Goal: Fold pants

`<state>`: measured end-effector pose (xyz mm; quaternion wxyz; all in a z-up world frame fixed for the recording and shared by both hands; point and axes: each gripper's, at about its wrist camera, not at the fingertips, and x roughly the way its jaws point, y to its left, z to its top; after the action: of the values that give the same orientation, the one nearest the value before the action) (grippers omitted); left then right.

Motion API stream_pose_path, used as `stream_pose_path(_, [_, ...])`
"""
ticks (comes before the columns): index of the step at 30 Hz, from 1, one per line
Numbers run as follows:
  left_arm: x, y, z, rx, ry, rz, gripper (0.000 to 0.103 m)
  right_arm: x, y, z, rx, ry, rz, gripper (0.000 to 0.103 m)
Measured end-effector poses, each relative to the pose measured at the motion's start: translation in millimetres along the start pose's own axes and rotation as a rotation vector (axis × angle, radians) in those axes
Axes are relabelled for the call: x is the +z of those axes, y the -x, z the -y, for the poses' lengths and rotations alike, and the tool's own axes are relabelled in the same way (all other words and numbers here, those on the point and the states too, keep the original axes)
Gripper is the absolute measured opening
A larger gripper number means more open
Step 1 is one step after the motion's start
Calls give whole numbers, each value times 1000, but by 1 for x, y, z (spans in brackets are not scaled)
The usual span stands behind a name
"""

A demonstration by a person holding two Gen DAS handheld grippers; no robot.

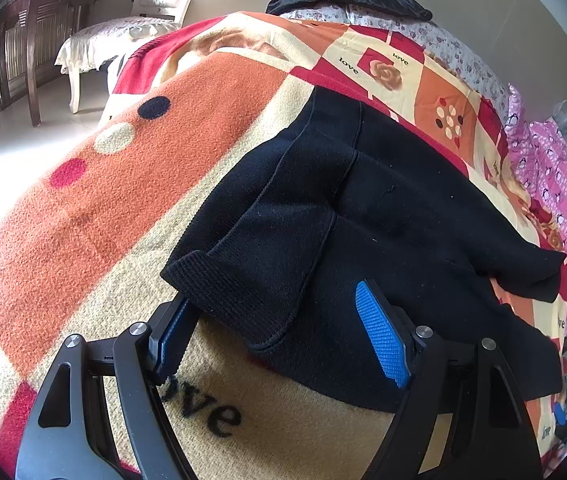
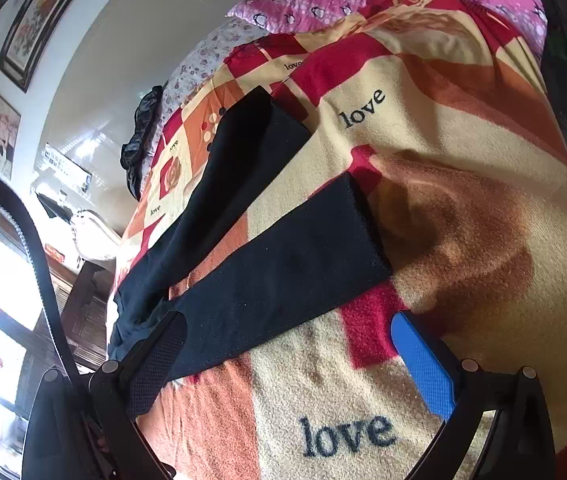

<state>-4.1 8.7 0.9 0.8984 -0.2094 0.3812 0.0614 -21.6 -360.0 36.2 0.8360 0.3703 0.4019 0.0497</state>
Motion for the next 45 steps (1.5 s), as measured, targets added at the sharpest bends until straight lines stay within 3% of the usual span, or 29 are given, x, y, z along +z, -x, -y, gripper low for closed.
stream_pose_path(8, [-1,3,-5,-33,36,8,78,12,5,13,42,-164,-23,102])
stream_pose_path(13, [0,3,-7,-39,44,8,78,22,-5,9,0,-173,-58,103])
stream_pose_path(17, [1,4,-8,-43,59,13,78,32,-18,5,21,-151,-75,102])
stream_pose_path(18, [0,4,-8,-45,59,13,78,34,-24,5,53,-154,-100,96])
stream_pose_path(20, [0,5,-8,-68,64,10,78,33,-40,8,102,-187,-166,64])
stream_pose_path(23, [1,6,-10,-99,78,-2,78,31,-41,11,43,-169,-129,40])
stream_pose_path(26, [2,7,-12,-124,92,-11,78,27,-40,13,22,-120,-101,26])
stream_pose_path(30, [2,8,-15,-152,111,-19,78,27,-39,7,-5,-4,-103,19])
stream_pose_path(35, [1,8,-12,-140,86,-24,77,24,-41,0,-55,43,-73,13])
stream_pose_path(39, [-1,10,-12,-116,72,-16,66,21,-41,-4,-84,110,-55,13])
stream_pose_path(44, [-1,7,-19,-95,94,-13,31,22,-41,0,-51,92,-53,18])
stream_pose_path(45, [-1,7,-20,-93,100,-14,29,22,-40,1,-40,84,-55,19])
